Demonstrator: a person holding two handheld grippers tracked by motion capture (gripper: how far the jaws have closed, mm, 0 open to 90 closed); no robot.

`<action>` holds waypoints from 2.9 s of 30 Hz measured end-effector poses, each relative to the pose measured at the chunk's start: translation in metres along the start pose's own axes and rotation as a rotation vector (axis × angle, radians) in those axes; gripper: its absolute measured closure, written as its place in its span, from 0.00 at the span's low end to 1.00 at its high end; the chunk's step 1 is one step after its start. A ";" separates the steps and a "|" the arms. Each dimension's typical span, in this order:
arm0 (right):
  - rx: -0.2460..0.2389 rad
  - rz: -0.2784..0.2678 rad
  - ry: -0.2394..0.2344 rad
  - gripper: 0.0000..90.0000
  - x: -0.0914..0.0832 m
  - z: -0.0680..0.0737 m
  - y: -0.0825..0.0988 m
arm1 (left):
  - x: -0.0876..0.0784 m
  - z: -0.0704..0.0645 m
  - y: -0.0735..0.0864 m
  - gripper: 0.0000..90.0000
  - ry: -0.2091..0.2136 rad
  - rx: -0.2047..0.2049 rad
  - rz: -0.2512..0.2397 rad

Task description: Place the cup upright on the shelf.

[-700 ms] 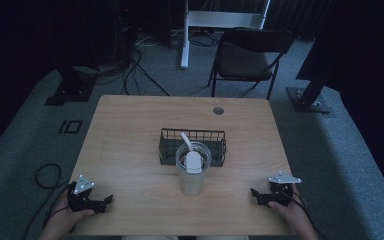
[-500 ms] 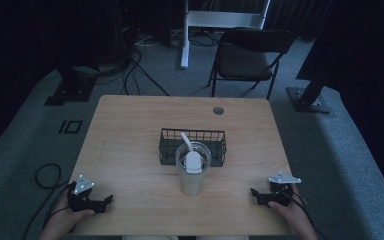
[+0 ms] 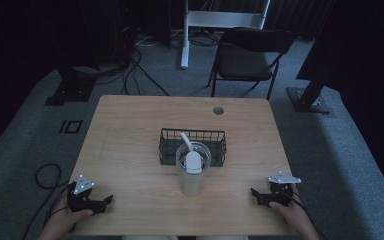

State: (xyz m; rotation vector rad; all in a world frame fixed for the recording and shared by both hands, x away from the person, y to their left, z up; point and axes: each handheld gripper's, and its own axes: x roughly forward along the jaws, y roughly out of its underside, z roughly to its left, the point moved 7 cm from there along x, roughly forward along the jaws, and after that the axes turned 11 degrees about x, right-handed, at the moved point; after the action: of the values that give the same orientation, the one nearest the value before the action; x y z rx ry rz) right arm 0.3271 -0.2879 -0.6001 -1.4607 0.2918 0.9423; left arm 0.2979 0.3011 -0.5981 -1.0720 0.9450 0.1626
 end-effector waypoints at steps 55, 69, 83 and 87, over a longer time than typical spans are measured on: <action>-0.064 -0.085 -0.096 0.13 -0.008 0.038 -0.028 | 0.006 -0.031 -0.031 0.02 0.068 0.134 -0.071; -0.139 -0.106 -0.198 0.13 -0.001 0.079 -0.043 | 0.012 -0.054 -0.051 0.02 0.109 0.207 -0.093; -0.158 -0.128 -0.297 0.13 0.004 0.107 -0.047 | 0.024 -0.088 -0.086 0.02 0.177 0.263 -0.167; -0.172 -0.131 -0.319 0.13 0.005 0.115 -0.048 | 0.028 -0.099 -0.095 0.02 0.202 0.275 -0.192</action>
State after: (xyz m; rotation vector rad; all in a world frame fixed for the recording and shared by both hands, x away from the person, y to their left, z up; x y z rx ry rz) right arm 0.3214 -0.1728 -0.5529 -1.4387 -0.1210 1.0952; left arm 0.3088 0.1642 -0.5683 -0.9279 1.0058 -0.2329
